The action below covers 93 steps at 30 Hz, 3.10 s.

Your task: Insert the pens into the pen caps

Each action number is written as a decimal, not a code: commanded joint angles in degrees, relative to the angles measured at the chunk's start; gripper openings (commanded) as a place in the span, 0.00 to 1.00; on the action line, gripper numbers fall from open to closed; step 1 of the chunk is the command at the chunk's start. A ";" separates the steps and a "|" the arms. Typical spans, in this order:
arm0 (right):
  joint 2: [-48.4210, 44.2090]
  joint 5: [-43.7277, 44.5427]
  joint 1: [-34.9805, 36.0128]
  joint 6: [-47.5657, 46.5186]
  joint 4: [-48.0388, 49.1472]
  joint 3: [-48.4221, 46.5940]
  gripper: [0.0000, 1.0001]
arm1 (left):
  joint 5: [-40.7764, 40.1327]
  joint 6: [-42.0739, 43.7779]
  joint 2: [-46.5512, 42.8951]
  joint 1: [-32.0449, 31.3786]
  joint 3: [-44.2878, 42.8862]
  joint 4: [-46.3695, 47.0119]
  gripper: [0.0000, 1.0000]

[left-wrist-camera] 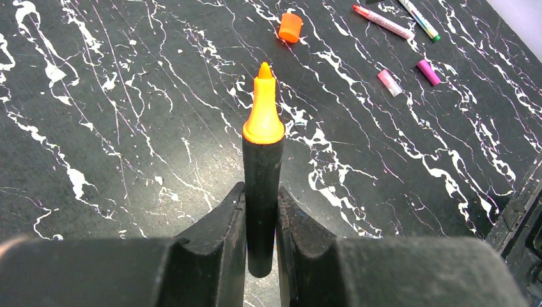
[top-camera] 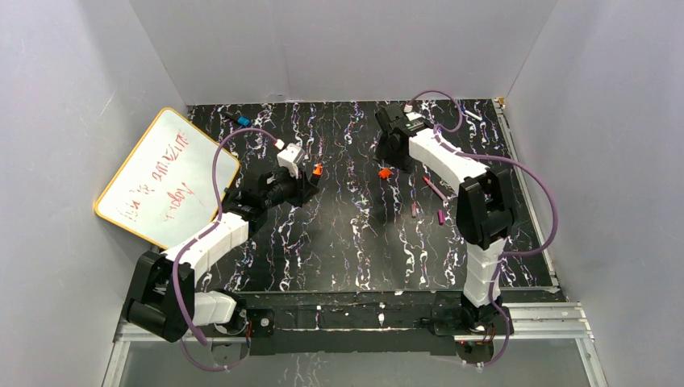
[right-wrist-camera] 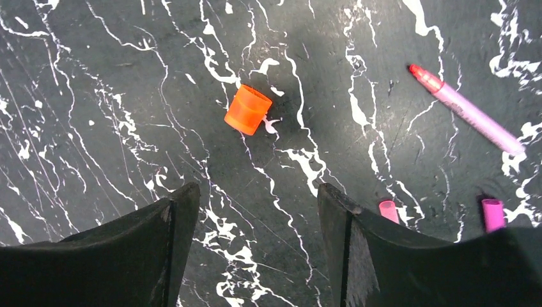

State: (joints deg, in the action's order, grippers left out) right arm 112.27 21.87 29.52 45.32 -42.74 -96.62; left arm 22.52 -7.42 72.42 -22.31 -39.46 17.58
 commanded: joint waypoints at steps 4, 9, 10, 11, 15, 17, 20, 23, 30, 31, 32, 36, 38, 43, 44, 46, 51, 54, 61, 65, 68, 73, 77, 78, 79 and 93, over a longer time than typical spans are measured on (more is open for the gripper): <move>2.90 -1.20 -1.41 8.36 -3.66 -7.05 0.74 | 0.38 1.31 -2.28 0.08 -0.34 0.14 0.00; 2.01 -7.96 -1.74 -12.39 5.56 -5.98 0.74 | -0.01 1.78 -2.37 -0.15 -0.44 -0.27 0.00; 0.87 -10.28 -1.82 -18.81 9.39 -4.73 0.75 | -0.15 1.86 -2.49 -0.12 -0.40 -0.38 0.00; 0.17 -13.27 -1.91 -25.89 11.38 -3.83 0.78 | -0.32 2.00 -2.54 -0.13 -0.48 -0.50 0.00; -0.41 -14.69 -2.04 -44.53 11.30 -4.34 0.90 | -1.05 2.05 -2.77 -0.14 -0.53 -0.83 0.00; -0.25 -20.83 -2.13 -52.98 8.81 -4.52 0.92 | -0.28 1.31 -2.52 -0.16 -0.38 -0.15 0.00; -0.27 -24.63 -2.16 -61.18 5.52 -2.20 0.93 | 1.13 0.37 -1.91 -0.14 -0.18 0.83 0.00; -2.56 -29.90 -2.72 -73.17 5.18 4.87 0.95 | 1.19 0.42 -1.76 -0.16 -0.09 0.83 0.00; -13.43 -47.66 -6.44 -91.30 16.09 21.73 0.96 | 2.39 0.48 -0.82 -0.16 0.24 1.44 0.00; -12.88 -48.81 -6.99 -92.34 14.83 21.15 0.96 | 2.55 0.40 -0.75 -0.18 0.25 1.53 0.00; -11.54 -49.28 -7.65 -93.68 12.03 19.65 0.96 | 2.65 0.39 -0.71 -0.14 0.28 1.64 0.00; -4.71 -52.38 -8.97 -98.06 1.74 11.47 0.94 | 2.92 0.30 -0.44 -0.13 0.28 1.82 0.00; -2.43 -55.82 -9.19 -99.57 0.48 9.95 0.91 | 2.88 0.38 -0.30 -0.15 0.23 1.64 0.00; -0.17 -55.79 -9.10 -99.51 5.29 10.07 0.87 | 2.57 0.90 -0.18 -0.02 0.09 0.97 0.00; 0.28 -55.30 -9.10 -99.36 5.98 9.85 0.86 | 2.46 0.92 -0.11 -0.02 0.13 0.90 0.00; 1.37 -53.89 -9.08 -99.46 6.76 9.00 0.82 | 2.46 0.92 -0.02 -0.02 0.09 0.94 0.00; 2.87 -48.70 -9.04 -98.15 13.92 9.06 0.75 | 2.05 1.08 0.17 0.07 -0.04 0.66 0.00; 3.07 -45.74 -9.04 -96.77 19.57 9.79 0.71 | 1.80 1.34 0.22 0.07 -0.09 0.44 0.00; 4.69 -43.30 -9.11 -98.72 25.17 8.80 0.63 | 1.42 1.62 0.52 0.24 -0.26 0.02 0.00; 6.29 -44.51 -9.07 -101.12 21.10 6.10 0.60 | 1.35 1.71 0.61 0.33 -0.26 -0.15 0.00; 6.76 -45.74 -9.06 -102.52 19.00 5.26 0.59 | 1.33 1.71 0.76 0.41 -0.24 -0.09 0.00; 8.08 -46.89 -9.05 -103.49 16.32 4.01 0.56 | 1.22 1.70 0.77 0.42 -0.26 -0.19 0.00; 8.42 -47.39 -9.06 -103.50 16.44 3.98 0.55 | 1.13 1.77 0.78 0.42 -0.26 -0.27 0.00; 8.55 -47.78 -9.06 -103.49 16.42 3.97 0.54 | 1.15 1.79 0.79 0.42 -0.24 -0.27 0.00; 8.70 -48.07 -9.09 -103.50 16.30 3.98 0.53 | 1.12 1.72 0.79 0.42 -0.24 -0.29 0.00; 10.80 -47.78 -9.04 -104.58 15.26 3.96 0.50 | 0.92 1.86 1.14 0.59 -0.26 -0.44 0.00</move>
State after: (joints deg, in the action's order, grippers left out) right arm 122.61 -25.30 20.36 -57.84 -26.44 -90.74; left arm 23.35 -6.39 73.71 -22.22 -39.44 17.52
